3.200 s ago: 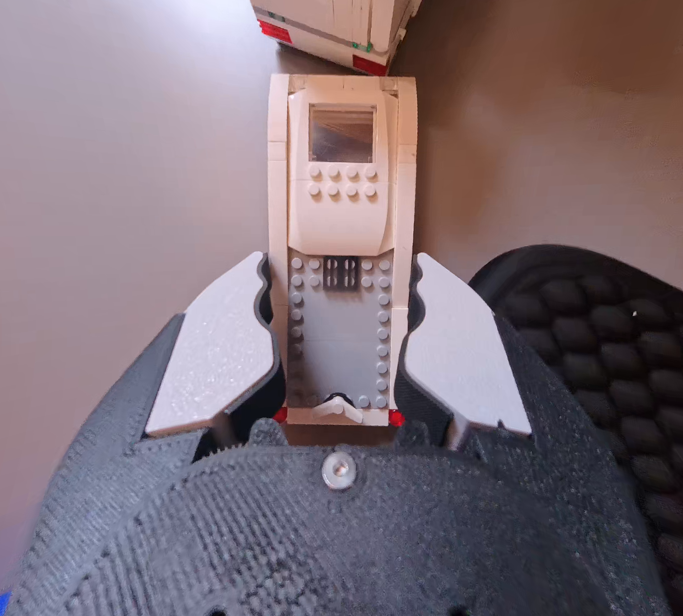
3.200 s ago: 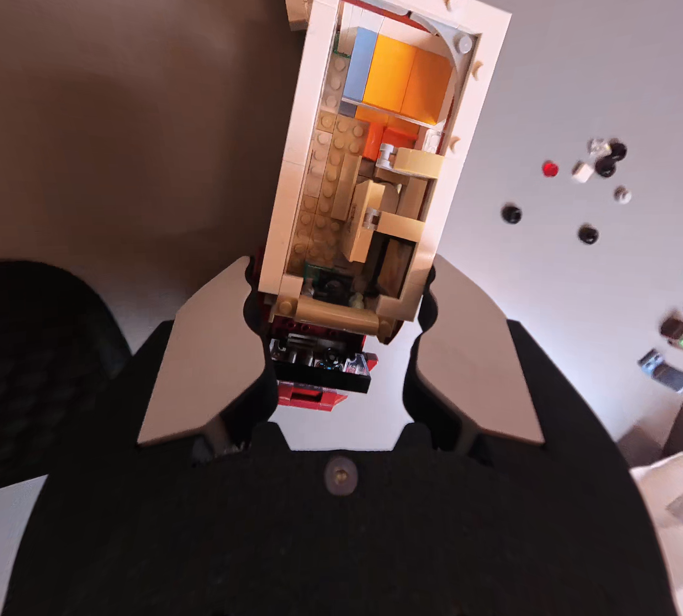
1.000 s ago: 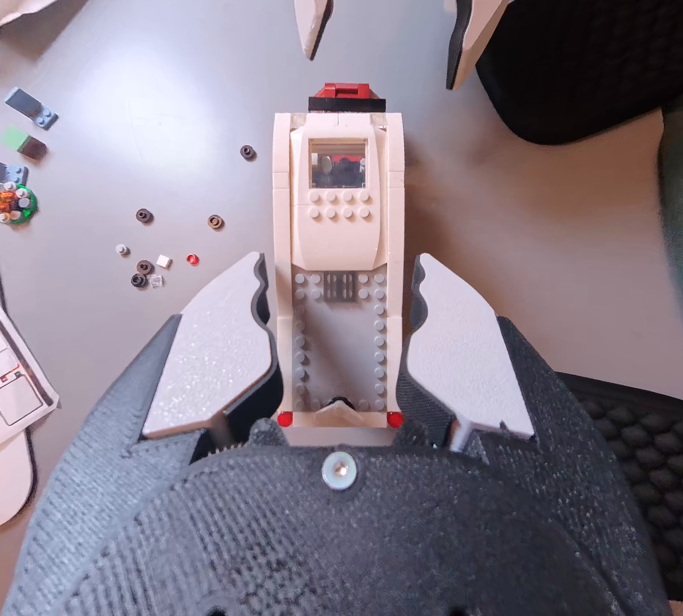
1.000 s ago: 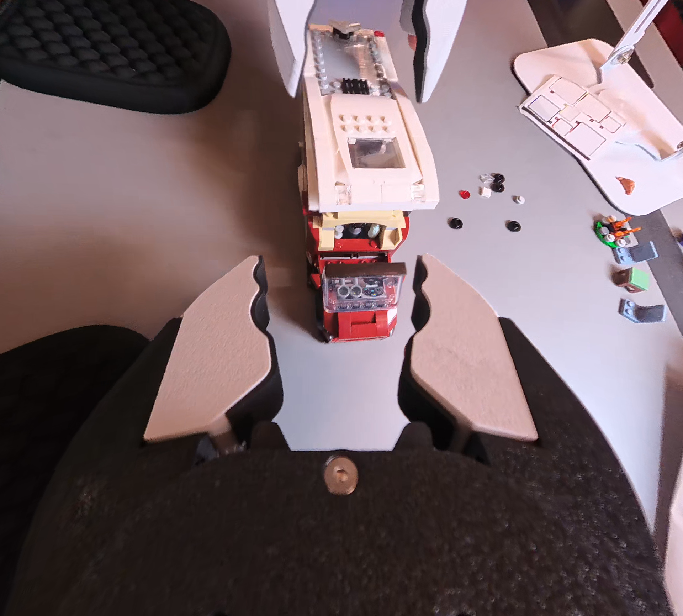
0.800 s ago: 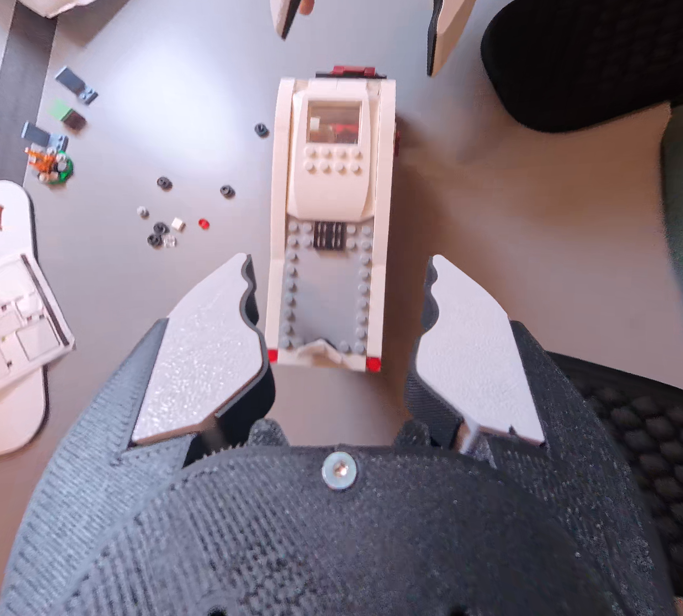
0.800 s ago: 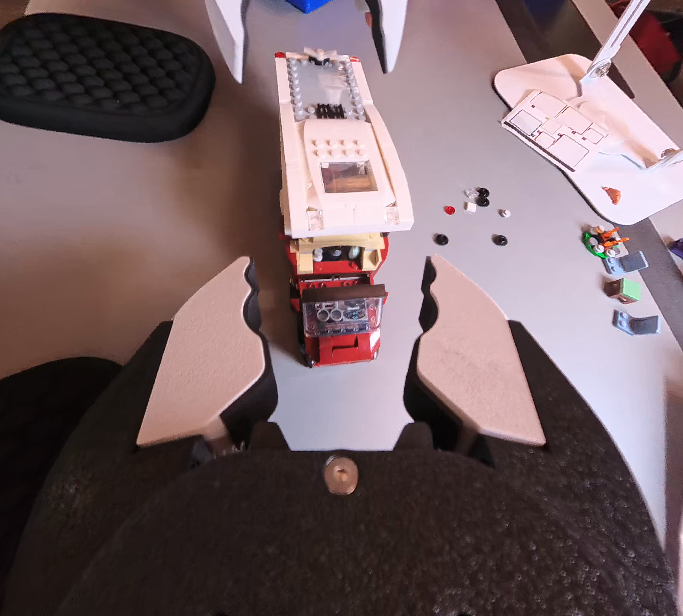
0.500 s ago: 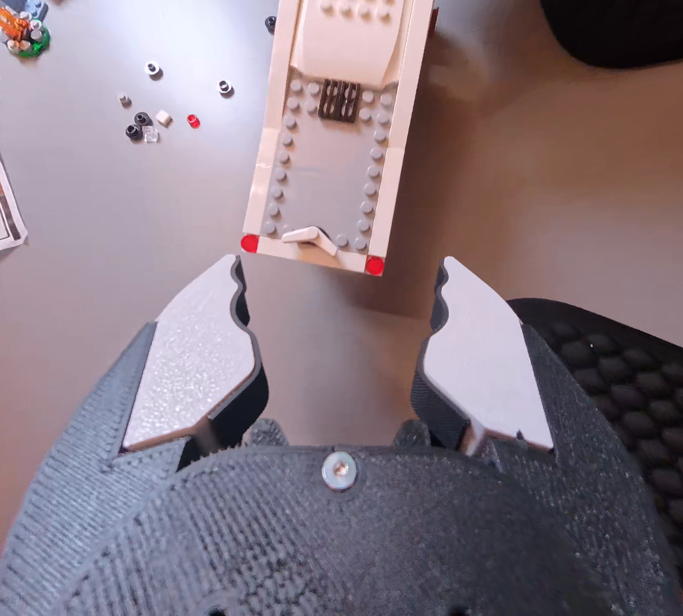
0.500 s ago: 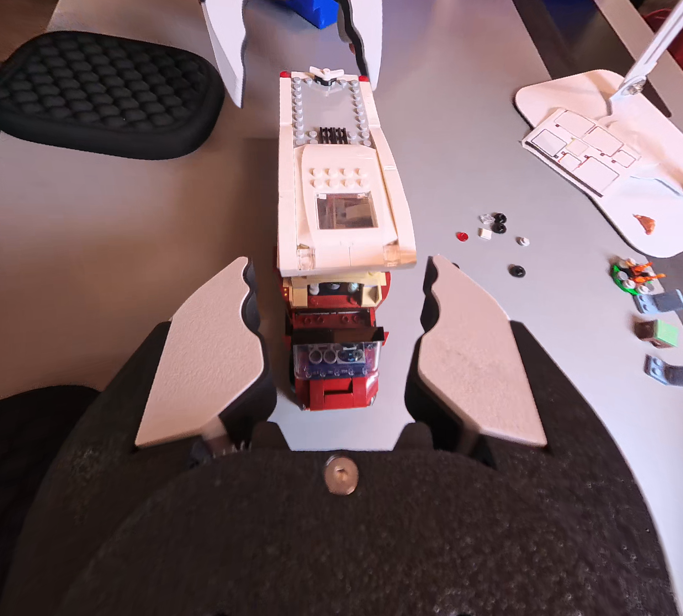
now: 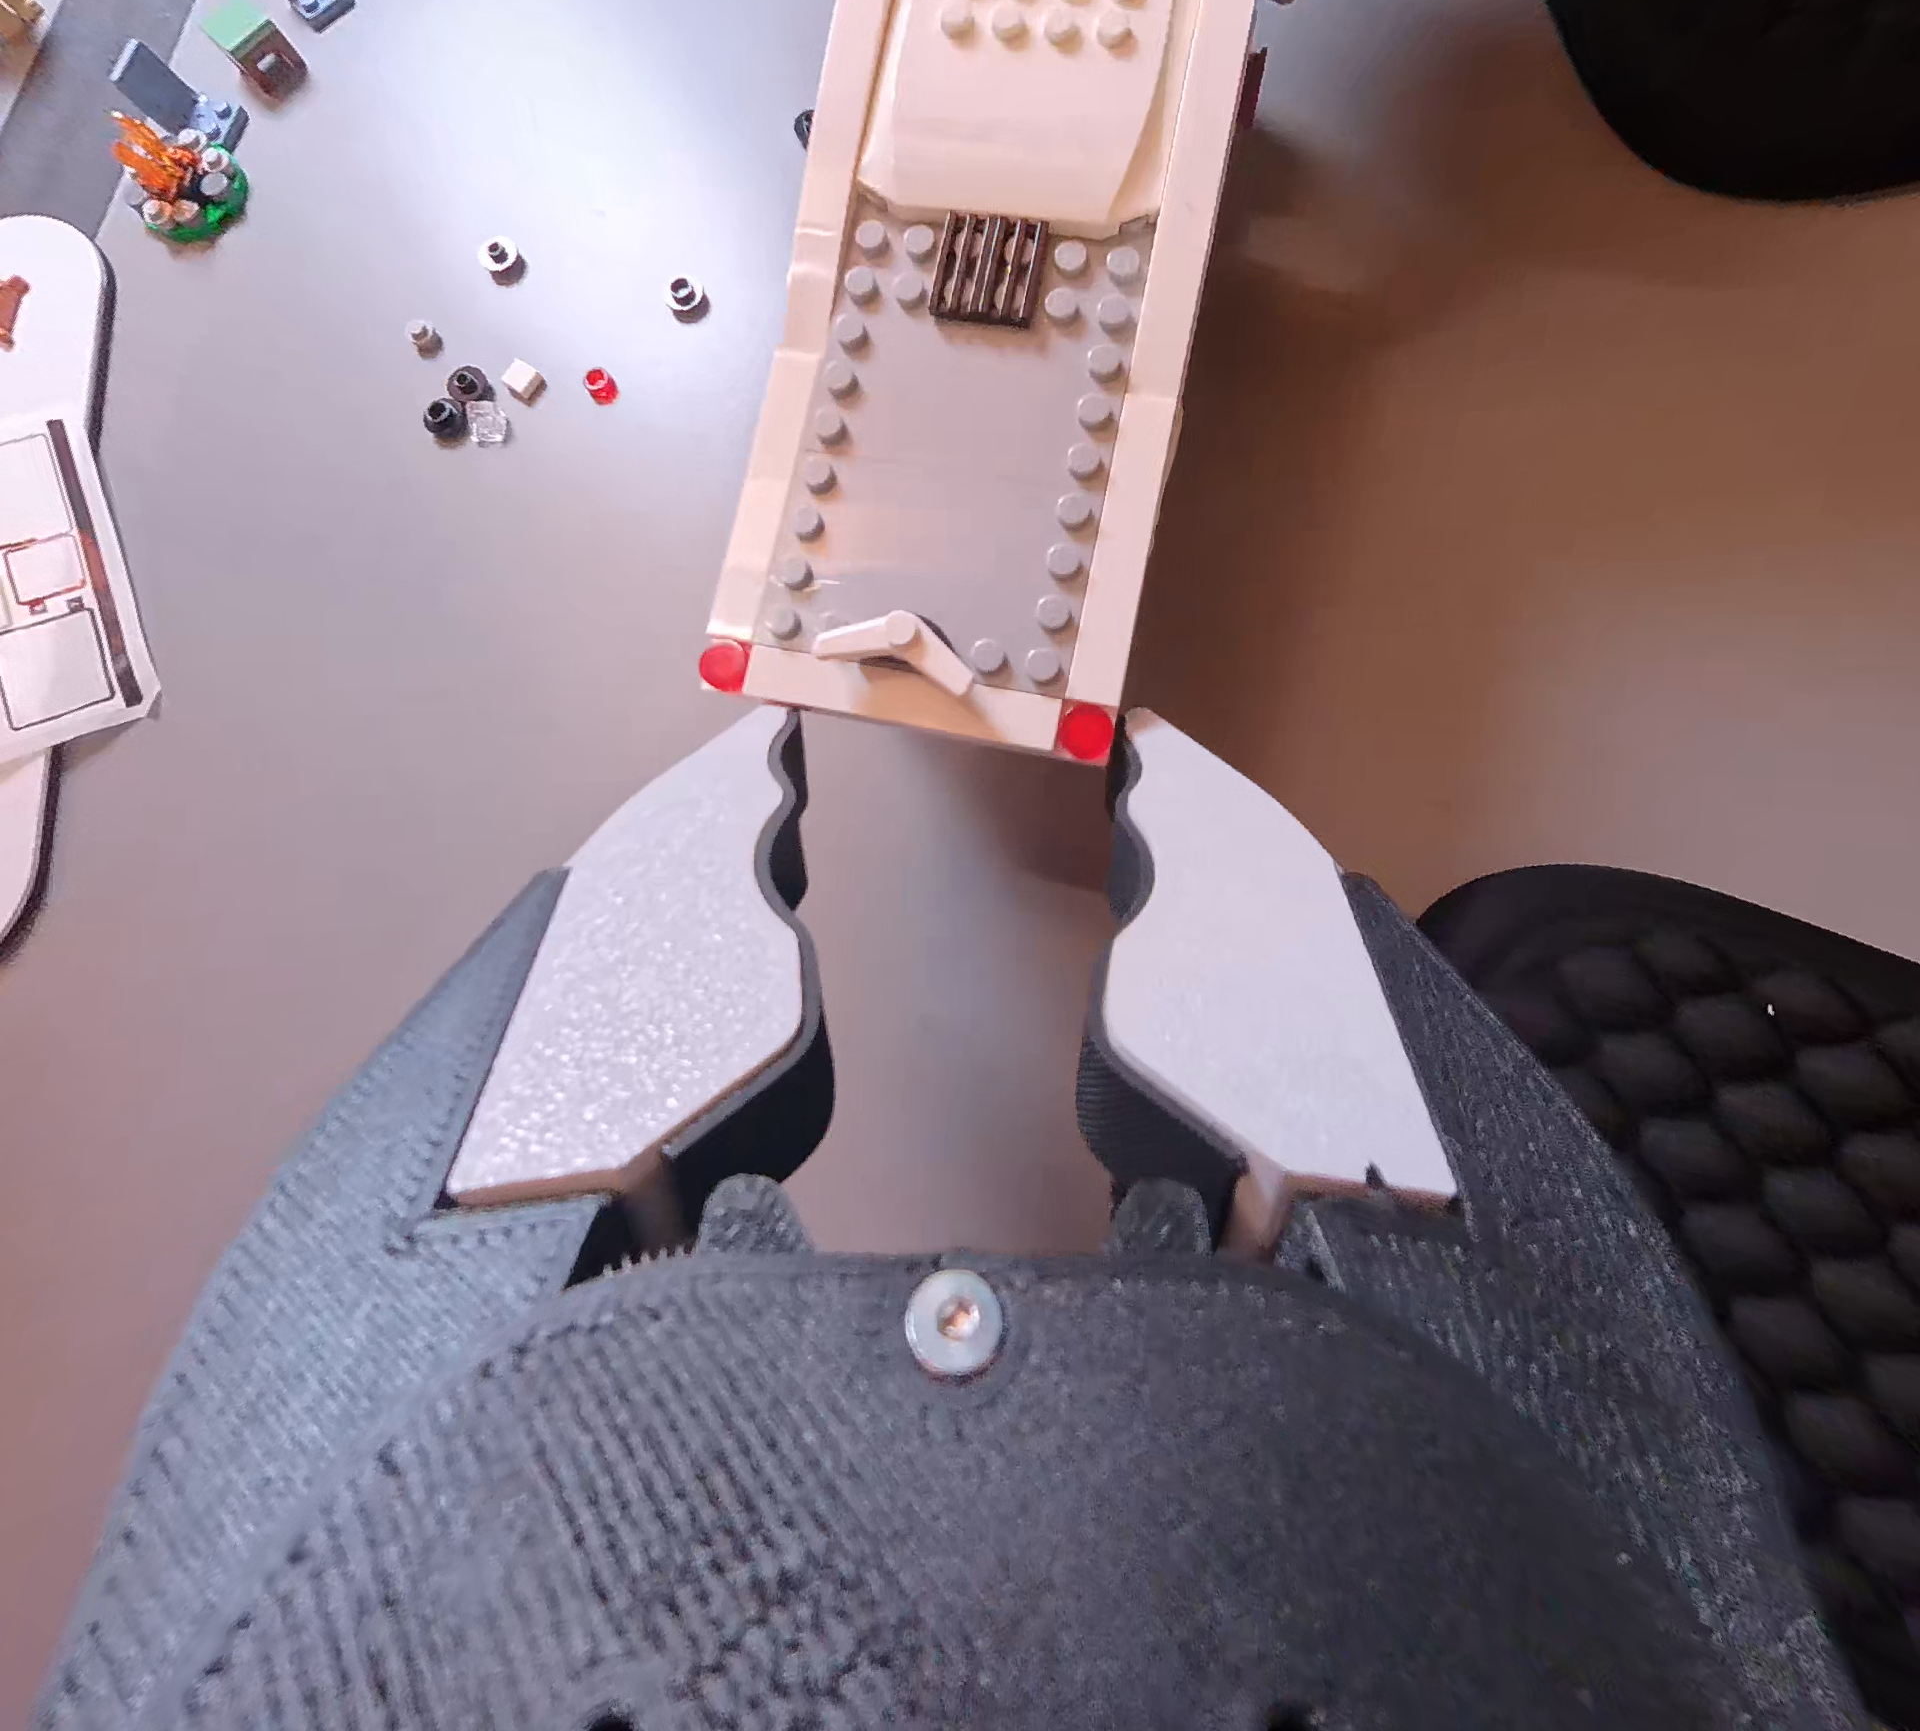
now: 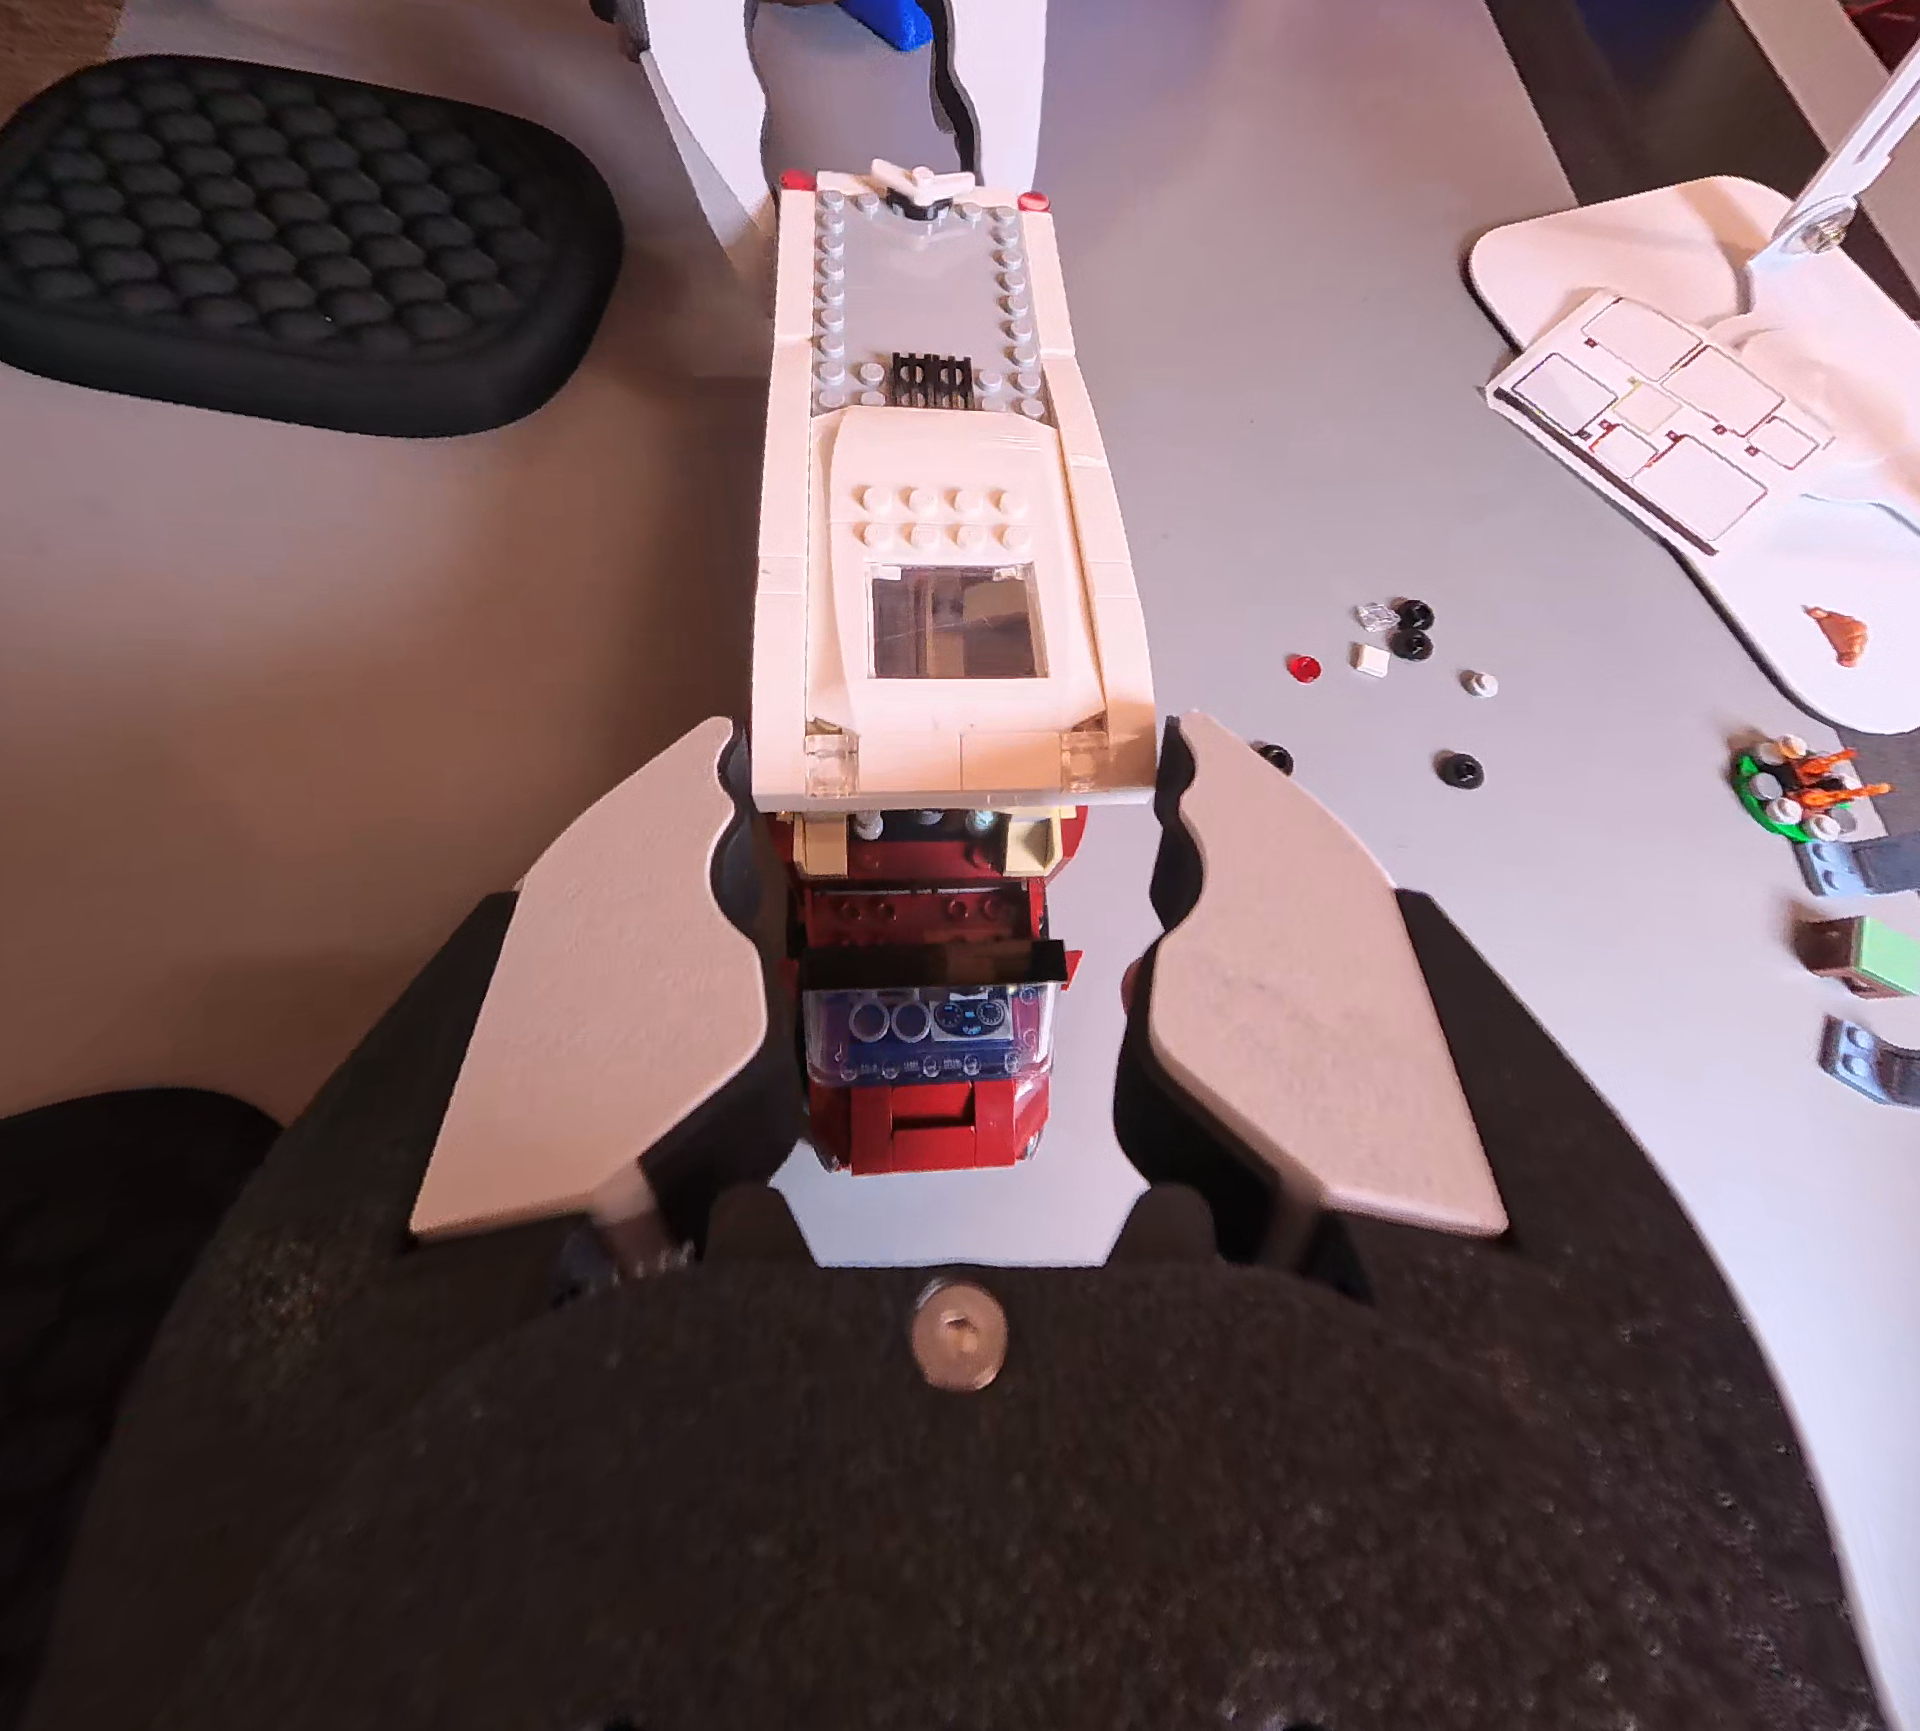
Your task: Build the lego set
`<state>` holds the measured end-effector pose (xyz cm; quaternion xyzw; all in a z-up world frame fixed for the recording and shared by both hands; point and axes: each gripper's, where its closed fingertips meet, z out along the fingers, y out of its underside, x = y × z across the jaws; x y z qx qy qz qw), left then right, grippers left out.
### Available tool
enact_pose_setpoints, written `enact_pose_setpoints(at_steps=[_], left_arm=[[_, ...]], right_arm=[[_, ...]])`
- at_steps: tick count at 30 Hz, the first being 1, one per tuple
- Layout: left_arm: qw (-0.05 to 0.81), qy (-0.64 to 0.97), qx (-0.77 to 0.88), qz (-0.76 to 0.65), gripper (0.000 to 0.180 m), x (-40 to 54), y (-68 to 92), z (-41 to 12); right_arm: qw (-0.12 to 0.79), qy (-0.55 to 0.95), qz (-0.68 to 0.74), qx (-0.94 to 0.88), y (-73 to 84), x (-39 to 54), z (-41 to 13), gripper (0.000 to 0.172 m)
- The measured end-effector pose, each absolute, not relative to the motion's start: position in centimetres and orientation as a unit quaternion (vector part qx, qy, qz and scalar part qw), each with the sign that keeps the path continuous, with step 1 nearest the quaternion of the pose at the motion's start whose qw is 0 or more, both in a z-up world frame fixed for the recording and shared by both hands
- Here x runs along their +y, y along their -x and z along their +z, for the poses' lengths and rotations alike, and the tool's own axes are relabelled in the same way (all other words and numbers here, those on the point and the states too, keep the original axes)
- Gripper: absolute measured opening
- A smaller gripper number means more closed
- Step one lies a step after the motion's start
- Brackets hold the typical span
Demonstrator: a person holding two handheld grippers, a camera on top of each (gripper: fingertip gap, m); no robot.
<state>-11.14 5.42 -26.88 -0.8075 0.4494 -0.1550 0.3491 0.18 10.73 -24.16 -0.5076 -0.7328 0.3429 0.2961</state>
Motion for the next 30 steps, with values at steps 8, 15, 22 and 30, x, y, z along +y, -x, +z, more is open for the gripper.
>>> enact_pose_setpoints(at_steps=[8, 15, 22, 30], left_arm=[[0.362, 0.801, 0.452, -0.153, 0.059, 5.8, 10.5, -25.8], [0.349, 0.802, 0.461, -0.147, 0.064, 5.8, 9.8, -26.4], [0.355, 0.804, 0.452, -0.151, 0.066, 5.4, 9.9, -26.7], [0.369, 0.809, 0.435, -0.145, 0.069, 5.5, 10.6, -26.4]], right_arm=[[0.297, 0.515, 0.35, -0.724, -0.8, 11.3, -23.4, 0.073], [0.297, 0.517, 0.346, -0.724, -1.3, 11.5, -23.8, 0.073], [0.294, 0.514, 0.343, -0.729, -1.4, 11.6, -24.2, 0.073], [0.292, 0.514, 0.333, -0.735, -1.9, 12.0, -24.3, 0.073]])
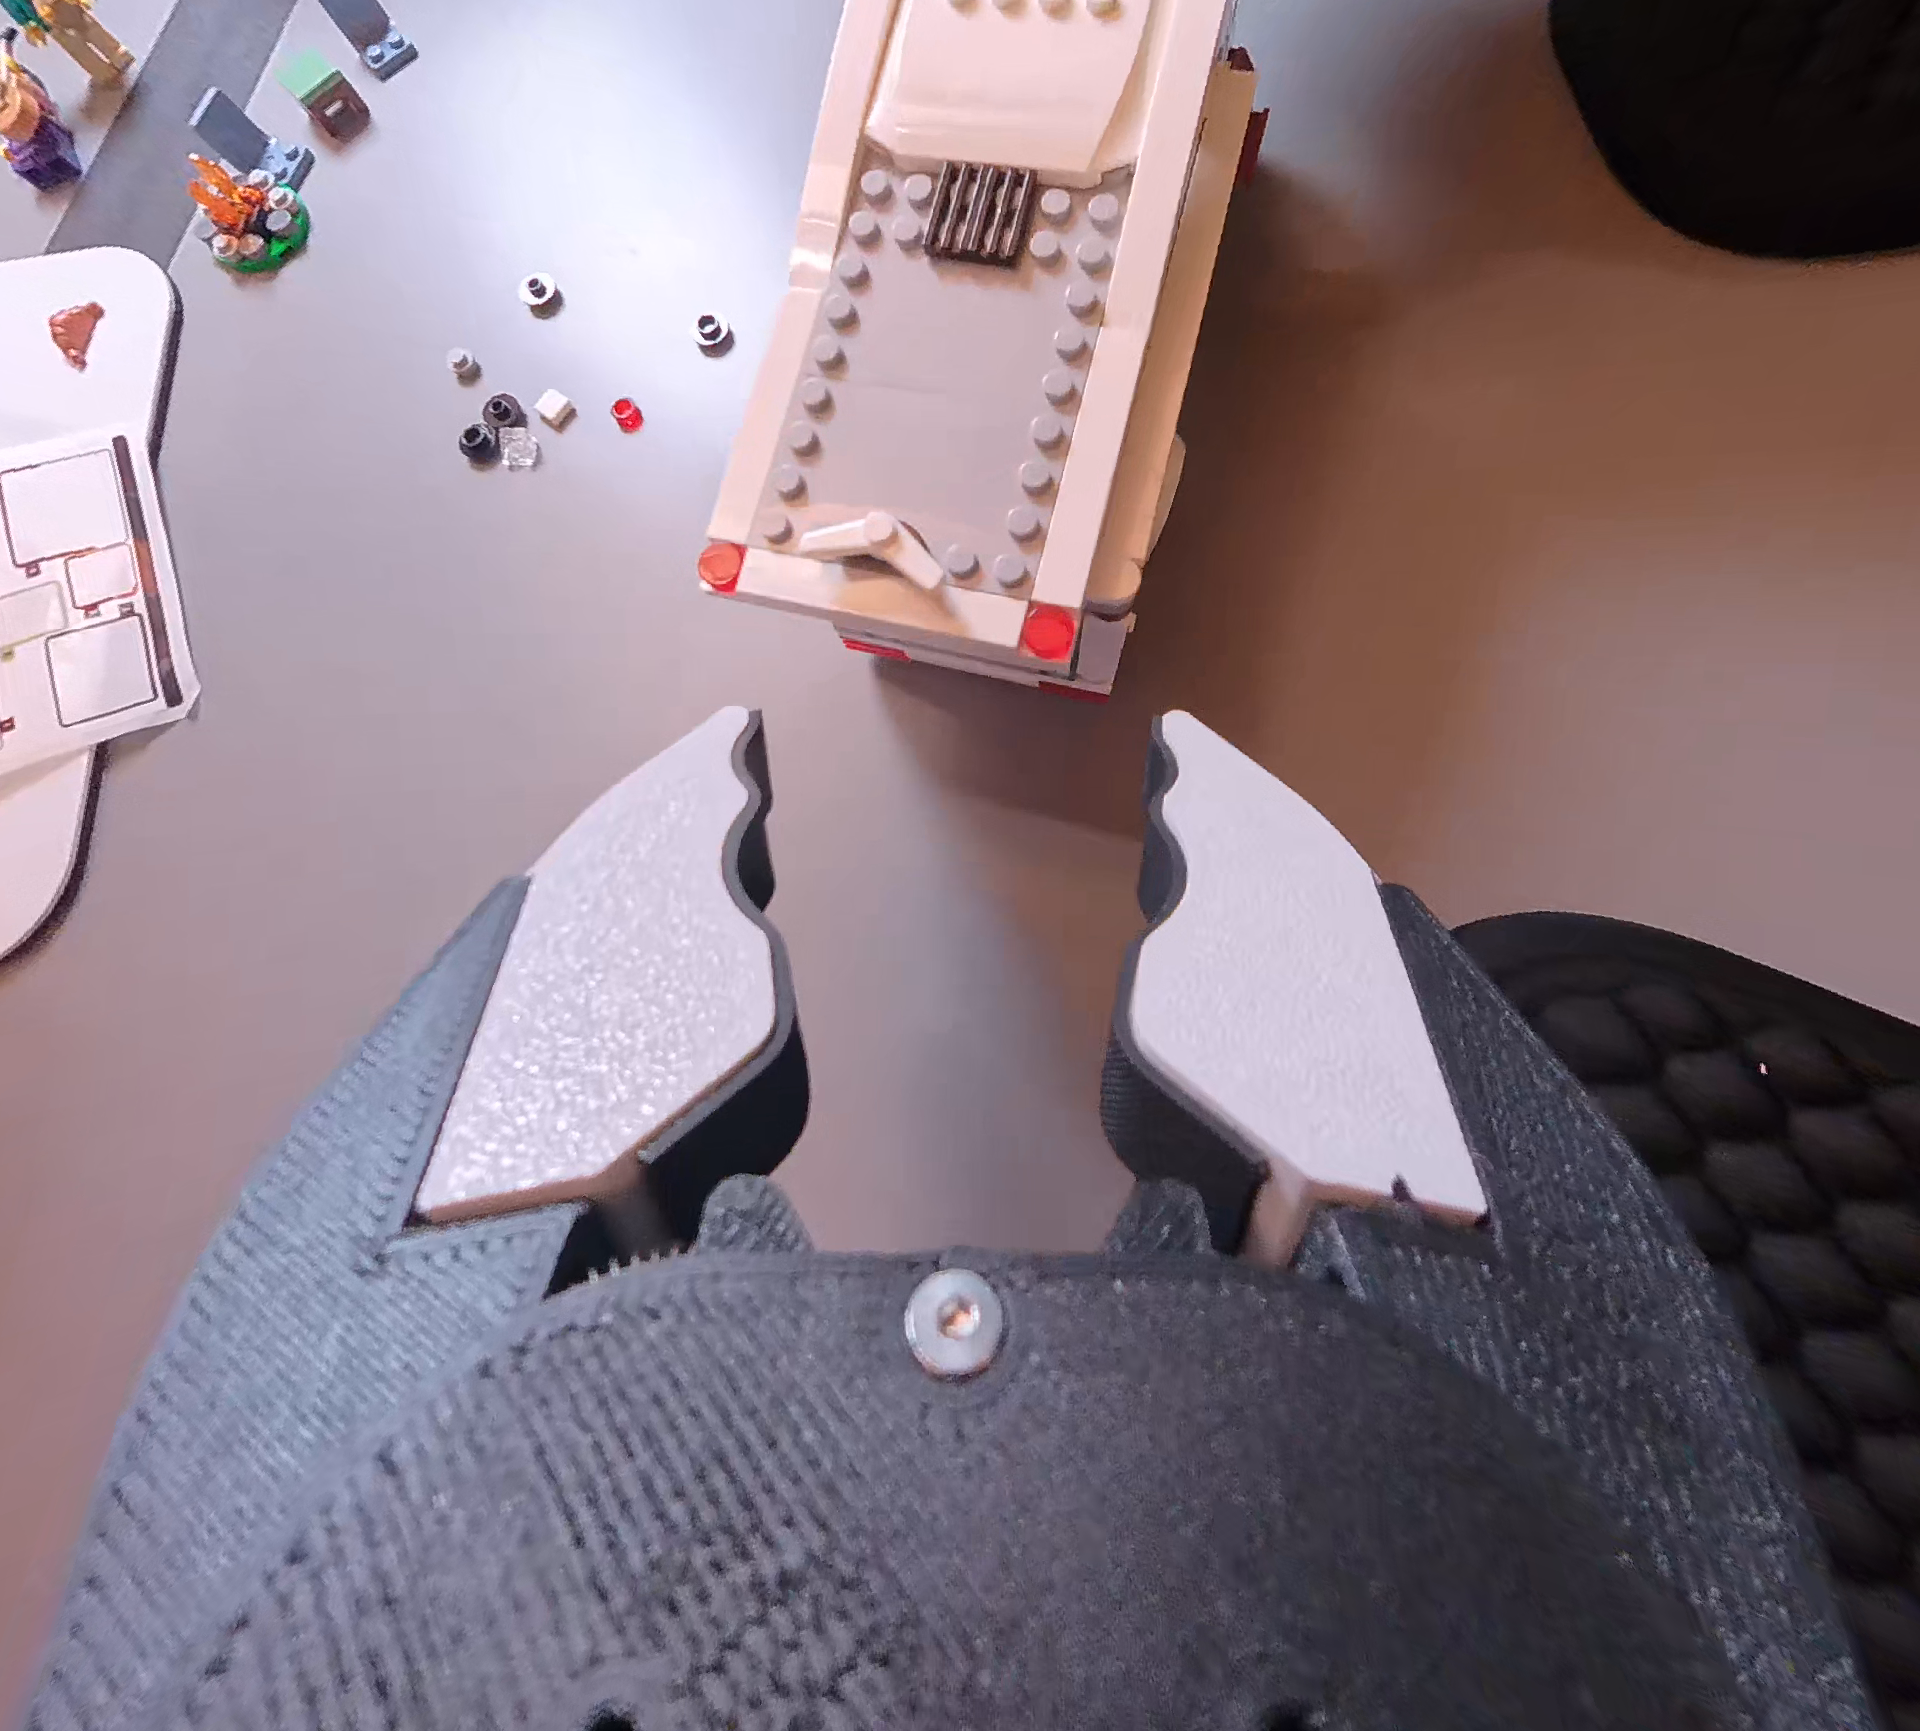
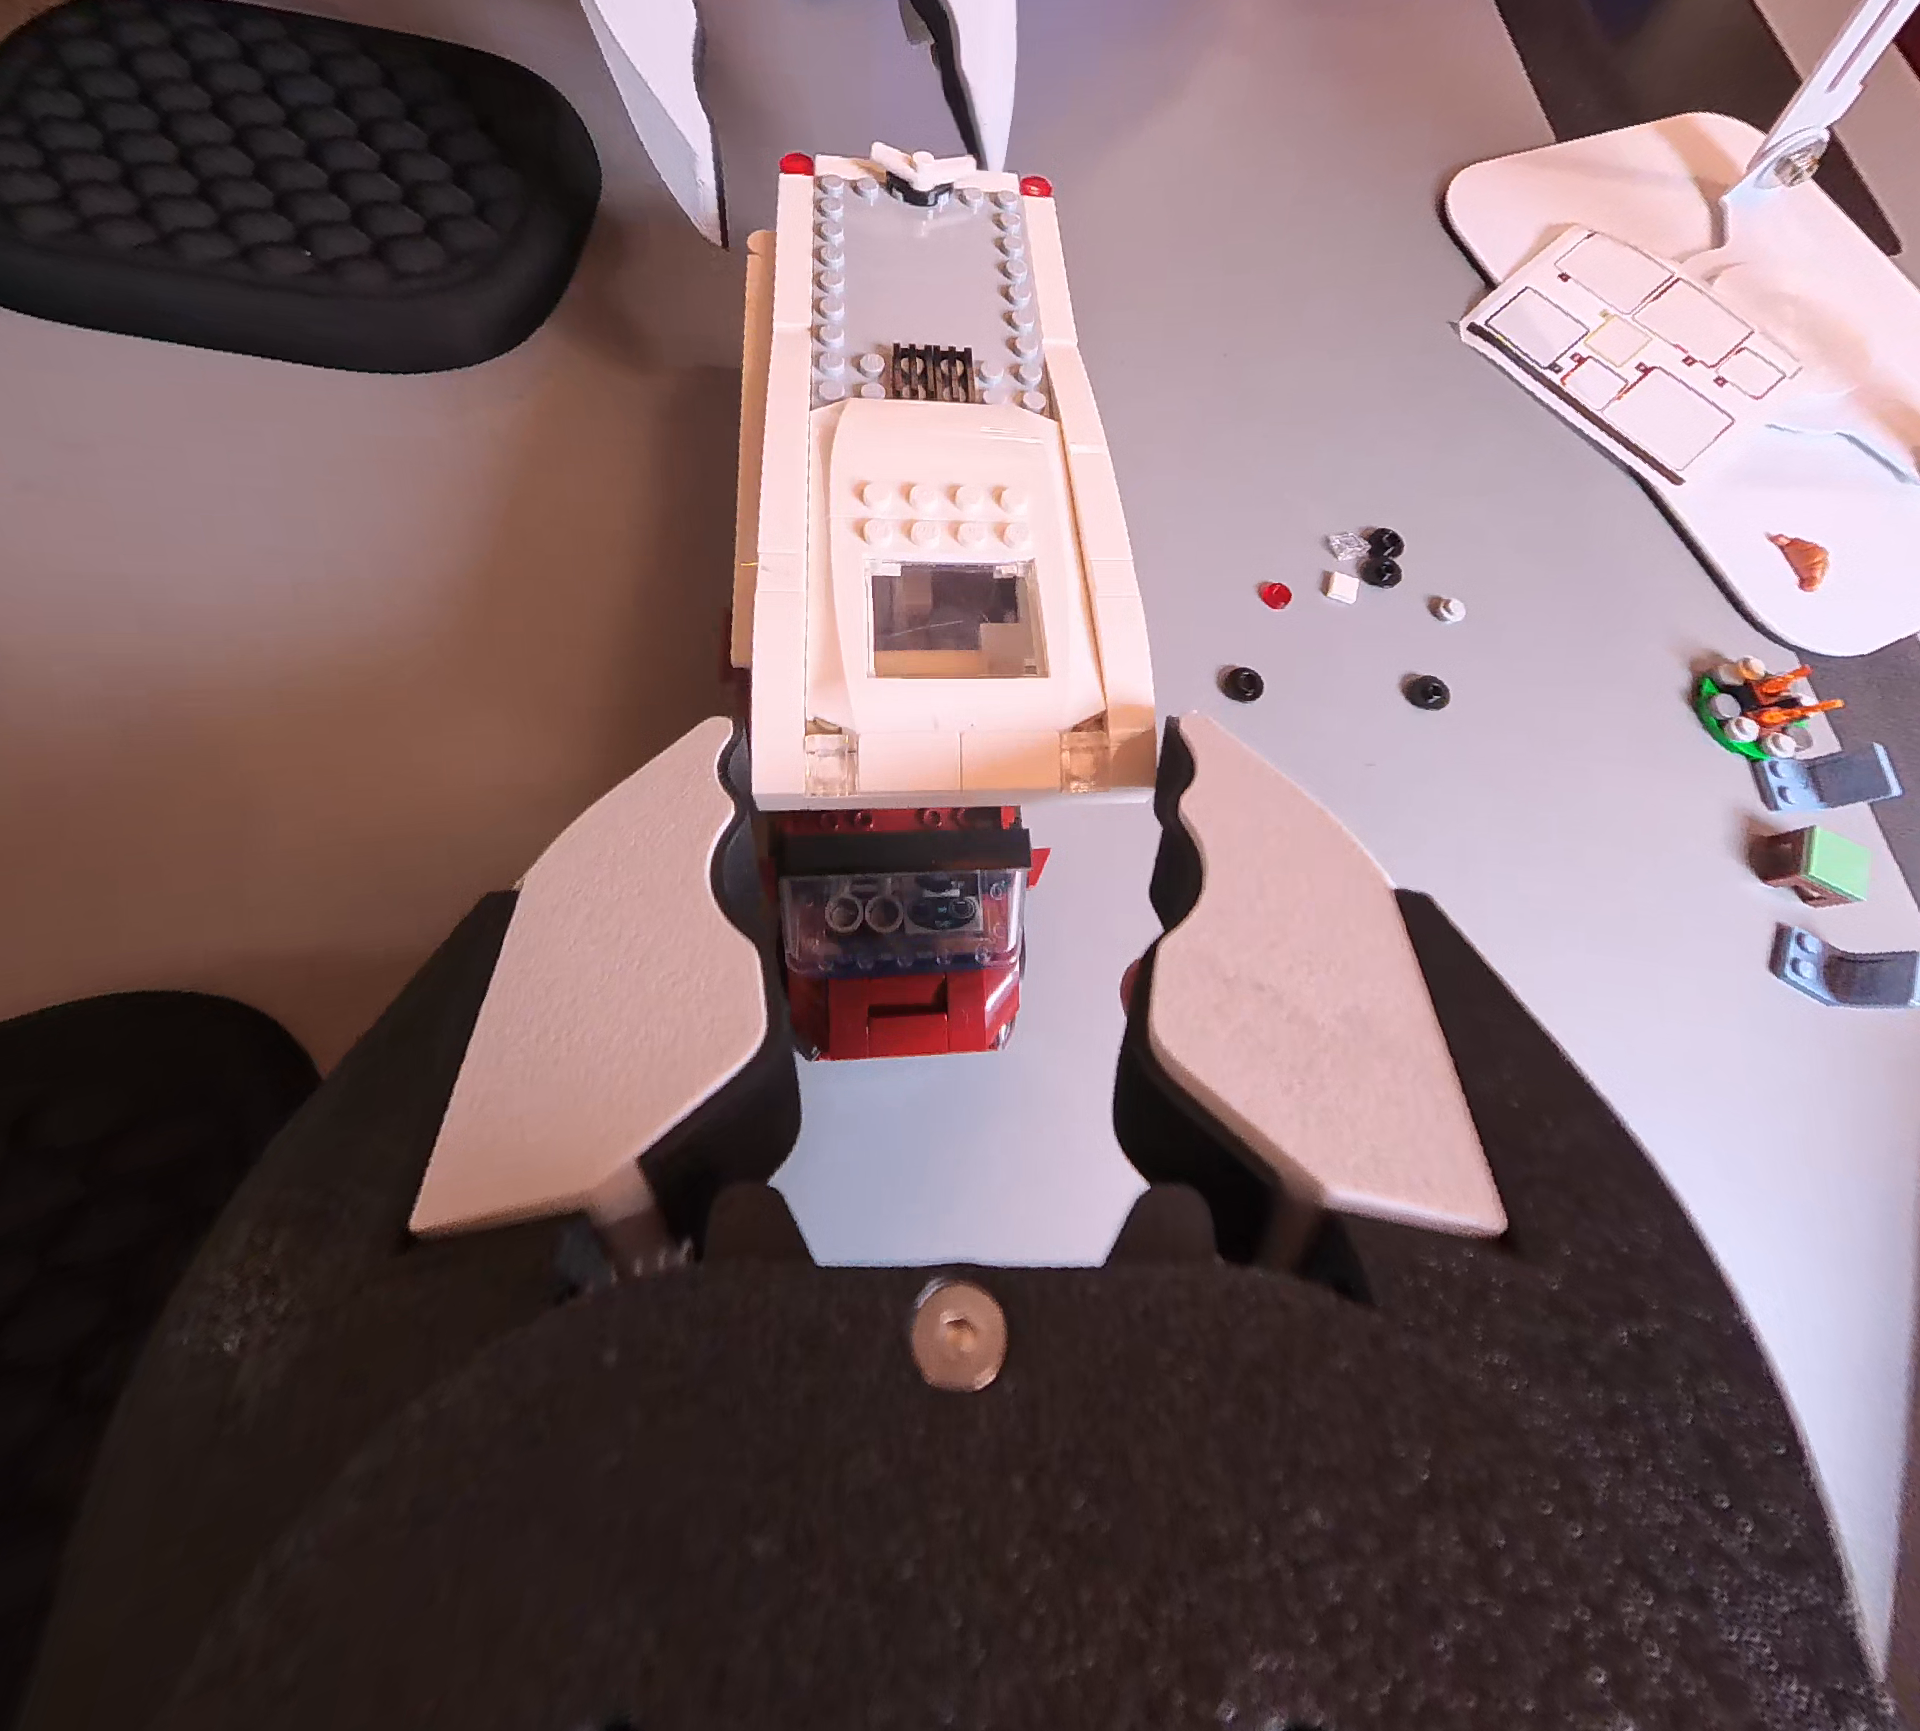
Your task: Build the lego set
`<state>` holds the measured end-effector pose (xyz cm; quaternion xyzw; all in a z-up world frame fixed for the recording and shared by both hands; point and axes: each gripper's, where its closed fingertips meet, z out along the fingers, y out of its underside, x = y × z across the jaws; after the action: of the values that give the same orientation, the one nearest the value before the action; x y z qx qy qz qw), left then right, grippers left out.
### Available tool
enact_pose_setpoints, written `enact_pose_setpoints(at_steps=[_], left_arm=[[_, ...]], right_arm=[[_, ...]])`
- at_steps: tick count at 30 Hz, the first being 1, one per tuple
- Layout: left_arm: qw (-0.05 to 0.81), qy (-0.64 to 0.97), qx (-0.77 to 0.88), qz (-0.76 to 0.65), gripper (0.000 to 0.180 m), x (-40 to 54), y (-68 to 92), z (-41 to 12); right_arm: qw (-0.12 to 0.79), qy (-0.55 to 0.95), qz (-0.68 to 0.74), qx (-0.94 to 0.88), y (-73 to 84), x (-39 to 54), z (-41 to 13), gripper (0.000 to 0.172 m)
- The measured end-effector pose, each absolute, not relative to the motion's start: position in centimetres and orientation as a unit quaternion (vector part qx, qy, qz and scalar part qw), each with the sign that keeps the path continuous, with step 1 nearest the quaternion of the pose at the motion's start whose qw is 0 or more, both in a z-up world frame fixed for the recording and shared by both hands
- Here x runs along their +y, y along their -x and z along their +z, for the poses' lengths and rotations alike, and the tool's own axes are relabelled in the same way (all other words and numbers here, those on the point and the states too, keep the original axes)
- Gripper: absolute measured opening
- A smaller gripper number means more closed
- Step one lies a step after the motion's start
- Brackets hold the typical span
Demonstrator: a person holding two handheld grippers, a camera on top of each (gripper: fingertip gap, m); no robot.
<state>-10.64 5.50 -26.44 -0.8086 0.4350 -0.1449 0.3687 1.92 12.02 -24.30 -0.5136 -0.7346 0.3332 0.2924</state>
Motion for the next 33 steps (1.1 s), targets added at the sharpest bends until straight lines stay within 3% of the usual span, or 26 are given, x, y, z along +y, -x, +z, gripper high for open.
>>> enact_pose_setpoints(at_steps=[16, 21, 33], left_arm=[[0.369, 0.814, 0.423, -0.146, 0.081, 6.4, 10.0, -27.6], [0.371, 0.815, 0.422, -0.14, 0.081, 6.3, 10.1, -27.4], [0.407, 0.804, 0.399, -0.172, 0.059, 5.4, 10.1, -24.9]], right_arm=[[0.311, 0.507, 0.336, -0.73, -0.9, 11.6, -24.5, 0.074], [0.307, 0.499, 0.342, -0.735, -1.5, 11.7, -24.0, 0.082], [0.282, 0.507, 0.371, -0.725, -1.9, 11.8, -24.2, 0.075]])
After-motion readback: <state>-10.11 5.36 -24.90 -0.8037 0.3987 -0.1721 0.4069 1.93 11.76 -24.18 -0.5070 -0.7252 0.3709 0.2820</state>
